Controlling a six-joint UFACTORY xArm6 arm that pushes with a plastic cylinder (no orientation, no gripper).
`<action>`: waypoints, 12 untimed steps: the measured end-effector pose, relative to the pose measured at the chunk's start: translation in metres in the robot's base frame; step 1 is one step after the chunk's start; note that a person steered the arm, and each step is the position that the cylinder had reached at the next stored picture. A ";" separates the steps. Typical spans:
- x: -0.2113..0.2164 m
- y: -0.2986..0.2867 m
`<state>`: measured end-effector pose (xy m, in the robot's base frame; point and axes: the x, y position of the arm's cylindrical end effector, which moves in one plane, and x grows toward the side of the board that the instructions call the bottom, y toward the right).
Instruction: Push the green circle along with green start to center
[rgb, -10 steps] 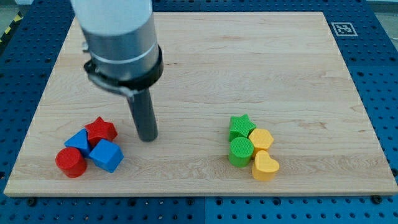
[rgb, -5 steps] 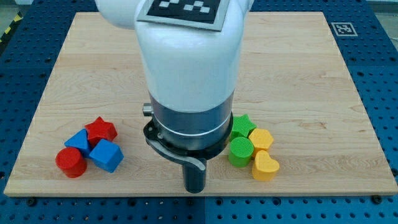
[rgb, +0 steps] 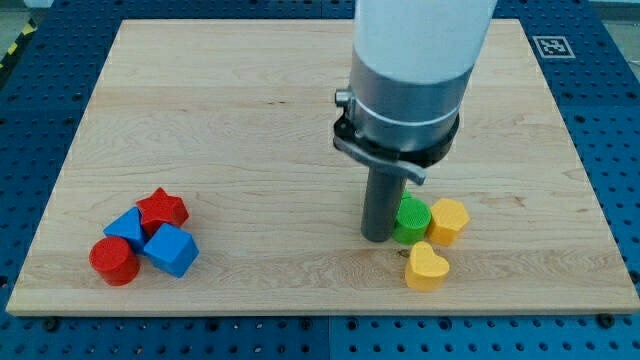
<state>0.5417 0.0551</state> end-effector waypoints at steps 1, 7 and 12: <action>-0.005 0.000; -0.004 0.049; -0.086 0.031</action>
